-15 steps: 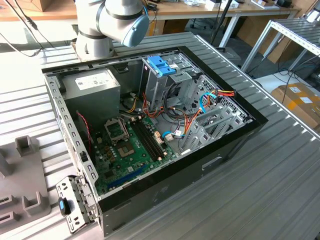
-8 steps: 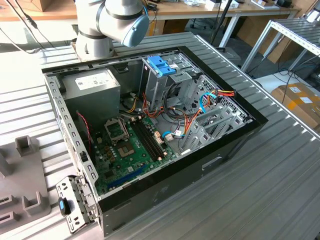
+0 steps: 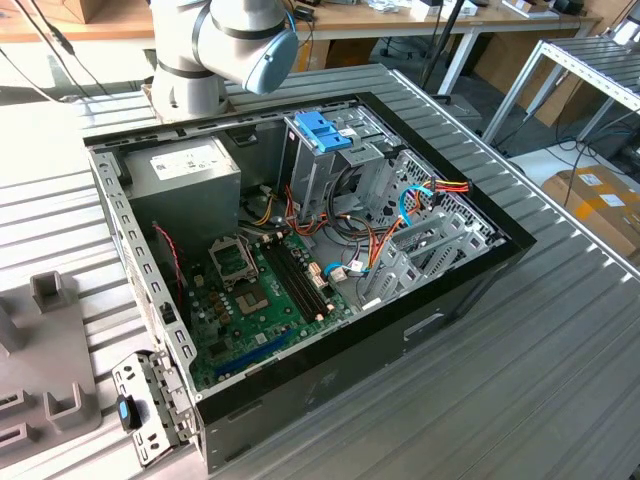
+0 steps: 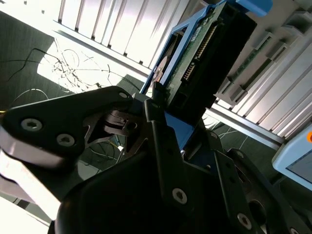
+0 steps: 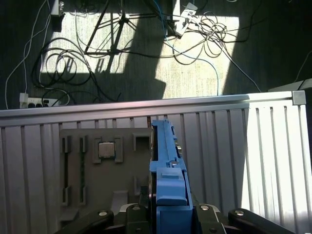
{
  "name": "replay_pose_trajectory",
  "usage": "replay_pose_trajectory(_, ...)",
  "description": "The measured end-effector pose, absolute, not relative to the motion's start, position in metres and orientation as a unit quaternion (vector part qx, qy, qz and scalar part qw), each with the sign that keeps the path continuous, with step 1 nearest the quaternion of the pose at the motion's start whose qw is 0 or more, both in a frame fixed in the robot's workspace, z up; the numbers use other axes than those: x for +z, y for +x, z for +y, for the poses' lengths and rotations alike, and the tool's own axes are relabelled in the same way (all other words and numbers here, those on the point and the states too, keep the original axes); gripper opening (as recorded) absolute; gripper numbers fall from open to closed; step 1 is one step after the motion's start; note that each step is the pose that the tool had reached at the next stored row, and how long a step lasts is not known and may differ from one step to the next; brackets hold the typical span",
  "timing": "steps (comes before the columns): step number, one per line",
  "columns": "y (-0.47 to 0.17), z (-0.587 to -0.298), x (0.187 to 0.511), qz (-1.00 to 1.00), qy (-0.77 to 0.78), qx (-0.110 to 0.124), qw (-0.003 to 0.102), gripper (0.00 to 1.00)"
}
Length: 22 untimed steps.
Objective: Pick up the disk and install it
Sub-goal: 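Pick up the disk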
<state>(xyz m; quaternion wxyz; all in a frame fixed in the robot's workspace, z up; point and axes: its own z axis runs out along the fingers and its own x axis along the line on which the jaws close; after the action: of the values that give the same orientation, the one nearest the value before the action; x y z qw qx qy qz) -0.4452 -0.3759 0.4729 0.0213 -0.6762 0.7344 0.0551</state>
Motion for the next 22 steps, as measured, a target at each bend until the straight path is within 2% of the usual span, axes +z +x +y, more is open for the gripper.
replay_pose_trajectory(22,-0.445,-0.387,0.476,0.734,-0.676,0.055,0.021,0.37)
